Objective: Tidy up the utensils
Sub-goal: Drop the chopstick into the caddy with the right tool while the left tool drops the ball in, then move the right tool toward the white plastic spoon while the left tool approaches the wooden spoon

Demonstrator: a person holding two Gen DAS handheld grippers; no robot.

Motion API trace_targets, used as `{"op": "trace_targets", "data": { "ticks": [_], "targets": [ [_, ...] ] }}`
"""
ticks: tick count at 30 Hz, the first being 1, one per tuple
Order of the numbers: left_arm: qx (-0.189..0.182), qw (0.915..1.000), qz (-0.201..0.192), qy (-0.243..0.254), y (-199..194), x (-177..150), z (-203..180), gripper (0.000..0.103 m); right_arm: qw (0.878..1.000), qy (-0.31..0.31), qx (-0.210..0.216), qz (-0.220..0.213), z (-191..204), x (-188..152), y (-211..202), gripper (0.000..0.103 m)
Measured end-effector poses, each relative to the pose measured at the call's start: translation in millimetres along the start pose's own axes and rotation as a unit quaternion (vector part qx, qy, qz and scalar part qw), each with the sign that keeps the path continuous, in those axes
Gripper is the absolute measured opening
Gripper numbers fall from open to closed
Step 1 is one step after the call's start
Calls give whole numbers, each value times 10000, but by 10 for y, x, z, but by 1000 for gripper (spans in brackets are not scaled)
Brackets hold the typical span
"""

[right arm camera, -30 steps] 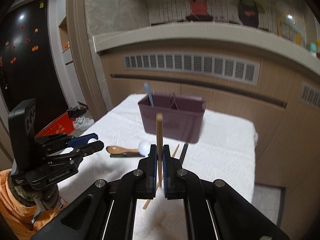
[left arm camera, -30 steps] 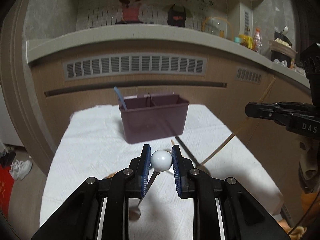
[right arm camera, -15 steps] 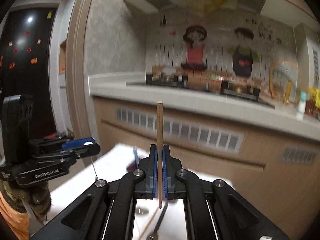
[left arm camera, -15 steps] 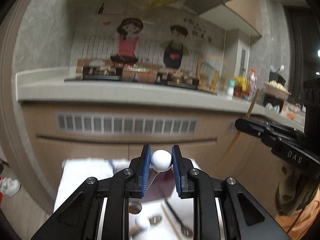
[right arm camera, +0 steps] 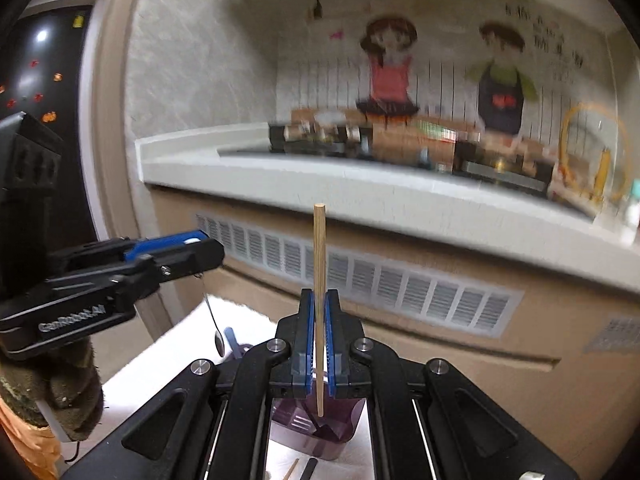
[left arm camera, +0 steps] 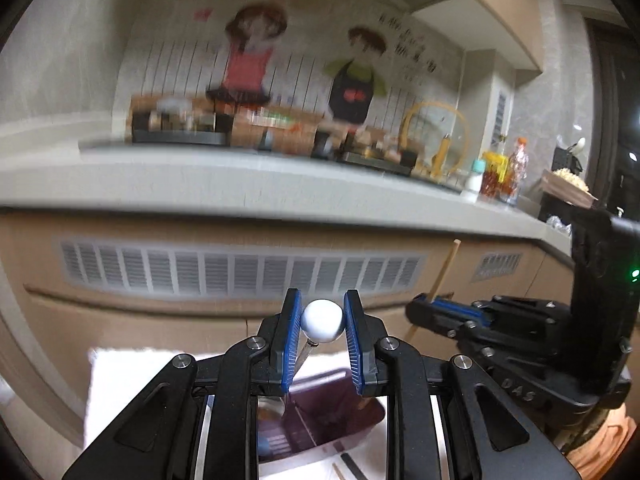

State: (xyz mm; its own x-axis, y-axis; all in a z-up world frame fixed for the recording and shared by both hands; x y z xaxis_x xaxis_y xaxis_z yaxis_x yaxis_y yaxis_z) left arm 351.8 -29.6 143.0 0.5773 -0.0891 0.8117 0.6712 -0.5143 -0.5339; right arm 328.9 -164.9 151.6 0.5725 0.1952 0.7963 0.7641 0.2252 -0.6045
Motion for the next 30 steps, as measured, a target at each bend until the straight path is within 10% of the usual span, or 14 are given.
{"op": "trace_targets", "data": {
  "ticks": [13,17,25,30],
  "targets": [
    [-172,9869,1317,-911,1159,-774,584,24,9870,309,483,1504,-23,-776,1286,6],
    [-143,9899,1090,-900,983,-819,600,66,9873,225,303,1542,-28,-883,1330,32],
    [208,9940,794,-717,456,-989,590,72,9925,225,-273,1172,-108,-1099,908,48],
    [418,9921,1041,-571,271,-1470,548,77,9918,88,-607,1125,19,-1434,697,75]
  ]
}}
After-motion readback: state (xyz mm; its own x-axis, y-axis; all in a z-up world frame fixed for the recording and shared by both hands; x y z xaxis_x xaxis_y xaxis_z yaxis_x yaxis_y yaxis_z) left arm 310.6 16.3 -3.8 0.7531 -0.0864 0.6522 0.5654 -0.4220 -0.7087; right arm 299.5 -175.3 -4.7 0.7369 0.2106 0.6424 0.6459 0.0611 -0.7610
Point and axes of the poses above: each gripper's, at about its wrist camera, not at the fingertips, and y roughly the way its jaws point, z to its left, x to its top, the point moved 4 cm from there along y, roughly the way its jaws point, and after that the axes turned 9 degrees about z, right-handed, at the moved point
